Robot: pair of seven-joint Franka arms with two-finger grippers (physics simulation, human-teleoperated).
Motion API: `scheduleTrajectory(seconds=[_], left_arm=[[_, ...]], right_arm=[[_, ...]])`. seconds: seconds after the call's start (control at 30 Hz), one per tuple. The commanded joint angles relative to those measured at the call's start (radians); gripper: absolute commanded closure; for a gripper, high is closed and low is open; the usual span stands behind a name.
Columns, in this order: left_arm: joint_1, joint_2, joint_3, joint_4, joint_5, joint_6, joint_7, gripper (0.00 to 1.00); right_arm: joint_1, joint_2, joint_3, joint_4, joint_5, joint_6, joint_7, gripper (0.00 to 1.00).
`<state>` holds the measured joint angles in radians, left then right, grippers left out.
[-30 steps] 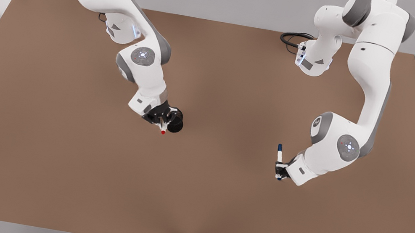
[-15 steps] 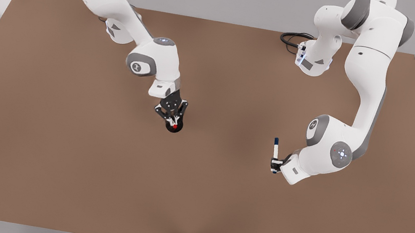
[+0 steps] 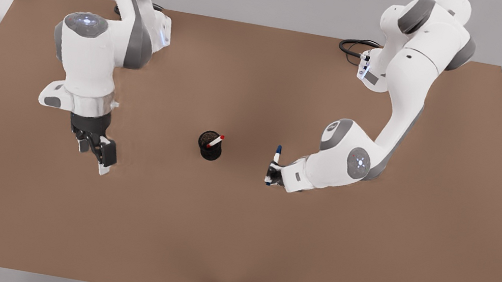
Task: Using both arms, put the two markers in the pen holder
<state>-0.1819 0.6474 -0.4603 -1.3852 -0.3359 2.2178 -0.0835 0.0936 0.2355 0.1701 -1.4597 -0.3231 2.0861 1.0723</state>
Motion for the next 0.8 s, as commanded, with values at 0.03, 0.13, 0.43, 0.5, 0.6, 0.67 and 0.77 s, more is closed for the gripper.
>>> scheduleTrajectory(seconds=[0.03,0.13,0.43,0.5,0.6,0.67,0.77], left_arm=[[-0.050,0.067,-0.064,0.031,-0.288,0.382,0.401,0.79],[-0.116,0.159,-0.135,0.077,-0.301,0.617,0.404,0.79],[-0.157,0.181,-0.133,-0.006,-0.450,0.724,0.705,0.75],[-0.172,0.193,-0.133,-0.006,-0.448,0.747,0.709,0.75],[-0.174,0.201,-0.132,-0.006,-0.448,0.779,0.827,0.75],[-0.182,0.201,-0.133,-0.021,-0.450,0.793,0.916,0.75],[-0.125,0.190,-0.225,-0.095,-0.450,0.827,1.013,0.75]], right_arm=[[0.026,0.036,-0.162,0.068,0.320,-0.500,-1.138,0.00],[0.023,0.207,-0.146,0.349,0.318,-0.613,-1.138,0.00],[0.023,0.192,-0.144,0.354,0.314,-0.560,-1.138,0.00],[0.020,0.192,-0.146,0.354,0.321,-0.555,-1.140,0.00],[0.018,0.196,-0.149,0.354,0.323,-0.557,-1.146,0.00],[0.018,0.196,-0.150,0.354,0.323,-0.557,-1.144,0.00],[0.006,0.197,-0.152,0.354,0.328,-0.554,-1.141,0.00]])
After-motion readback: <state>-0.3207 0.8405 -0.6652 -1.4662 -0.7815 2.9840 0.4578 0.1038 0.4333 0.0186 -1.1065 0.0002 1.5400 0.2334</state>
